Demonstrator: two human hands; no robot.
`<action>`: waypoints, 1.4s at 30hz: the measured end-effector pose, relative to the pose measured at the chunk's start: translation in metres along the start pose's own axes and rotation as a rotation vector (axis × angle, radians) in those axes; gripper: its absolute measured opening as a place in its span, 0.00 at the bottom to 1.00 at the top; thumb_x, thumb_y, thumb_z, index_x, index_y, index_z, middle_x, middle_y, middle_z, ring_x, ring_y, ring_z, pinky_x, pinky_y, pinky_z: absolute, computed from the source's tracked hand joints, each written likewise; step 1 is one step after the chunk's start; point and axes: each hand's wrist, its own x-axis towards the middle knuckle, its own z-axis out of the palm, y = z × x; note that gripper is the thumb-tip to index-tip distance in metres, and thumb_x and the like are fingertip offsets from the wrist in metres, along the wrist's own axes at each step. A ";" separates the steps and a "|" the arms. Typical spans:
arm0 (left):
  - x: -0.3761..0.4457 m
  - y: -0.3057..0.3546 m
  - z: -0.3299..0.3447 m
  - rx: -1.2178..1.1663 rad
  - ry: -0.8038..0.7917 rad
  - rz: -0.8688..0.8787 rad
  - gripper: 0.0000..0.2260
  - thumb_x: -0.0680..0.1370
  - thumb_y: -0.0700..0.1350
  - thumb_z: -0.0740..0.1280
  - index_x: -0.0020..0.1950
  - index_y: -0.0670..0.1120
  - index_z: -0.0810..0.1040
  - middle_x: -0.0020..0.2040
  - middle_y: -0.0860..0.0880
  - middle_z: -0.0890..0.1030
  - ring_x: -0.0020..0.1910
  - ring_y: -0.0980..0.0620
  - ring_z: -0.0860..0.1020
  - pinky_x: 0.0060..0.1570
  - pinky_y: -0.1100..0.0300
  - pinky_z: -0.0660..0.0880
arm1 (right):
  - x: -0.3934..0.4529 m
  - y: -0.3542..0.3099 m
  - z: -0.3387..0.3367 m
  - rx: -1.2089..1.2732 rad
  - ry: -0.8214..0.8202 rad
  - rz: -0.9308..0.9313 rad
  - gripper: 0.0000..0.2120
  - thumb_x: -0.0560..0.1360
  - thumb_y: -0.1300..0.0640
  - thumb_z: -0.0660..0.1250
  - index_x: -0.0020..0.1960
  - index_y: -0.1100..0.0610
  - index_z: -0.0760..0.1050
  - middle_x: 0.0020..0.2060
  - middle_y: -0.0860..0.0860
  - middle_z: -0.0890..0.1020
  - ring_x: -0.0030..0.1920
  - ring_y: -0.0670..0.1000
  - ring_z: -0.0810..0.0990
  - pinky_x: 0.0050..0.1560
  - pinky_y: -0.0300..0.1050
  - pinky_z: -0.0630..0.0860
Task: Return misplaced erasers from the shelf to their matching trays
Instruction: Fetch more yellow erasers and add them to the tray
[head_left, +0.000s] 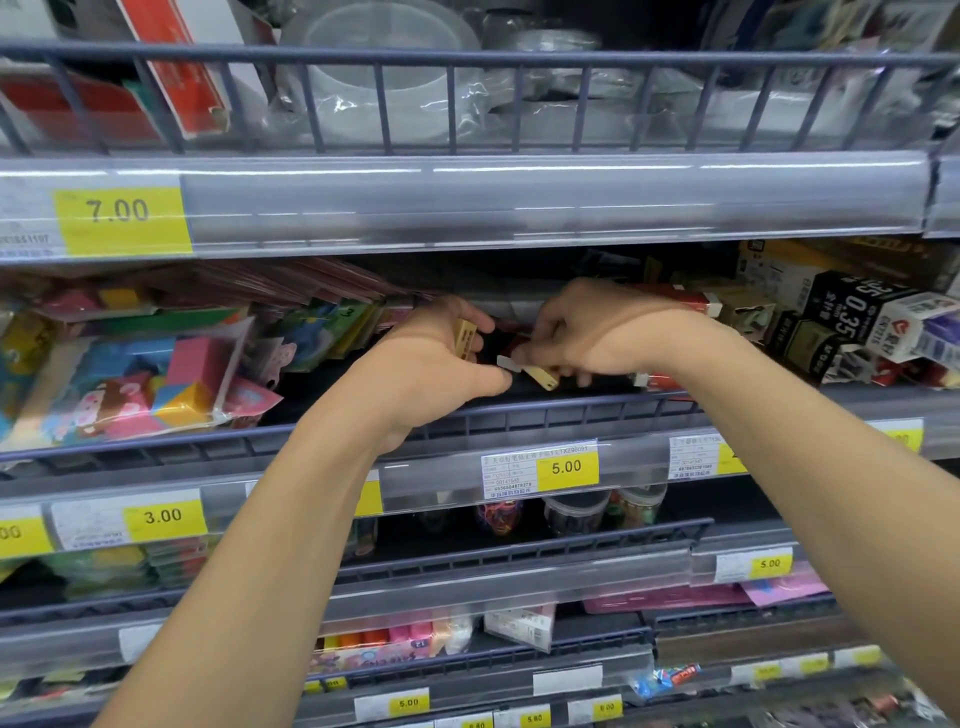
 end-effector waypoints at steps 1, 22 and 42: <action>-0.001 0.001 0.000 -0.013 0.003 -0.005 0.19 0.71 0.49 0.81 0.54 0.59 0.75 0.52 0.57 0.79 0.49 0.63 0.78 0.35 0.72 0.72 | 0.000 0.000 0.002 0.217 0.024 -0.021 0.19 0.76 0.41 0.69 0.46 0.58 0.83 0.38 0.52 0.87 0.36 0.51 0.86 0.40 0.42 0.78; -0.001 0.004 -0.002 -0.200 0.045 -0.034 0.07 0.82 0.37 0.67 0.50 0.49 0.80 0.44 0.47 0.82 0.46 0.45 0.86 0.43 0.56 0.85 | 0.027 0.009 0.002 -0.395 0.044 0.065 0.10 0.80 0.60 0.62 0.60 0.55 0.76 0.51 0.54 0.80 0.44 0.54 0.78 0.37 0.41 0.71; -0.001 0.002 -0.005 -0.320 0.056 -0.096 0.26 0.61 0.43 0.84 0.56 0.49 0.81 0.51 0.47 0.85 0.49 0.52 0.82 0.49 0.56 0.80 | 0.007 -0.016 0.019 0.880 0.172 -0.141 0.09 0.70 0.66 0.77 0.46 0.56 0.81 0.39 0.54 0.84 0.41 0.54 0.85 0.51 0.56 0.84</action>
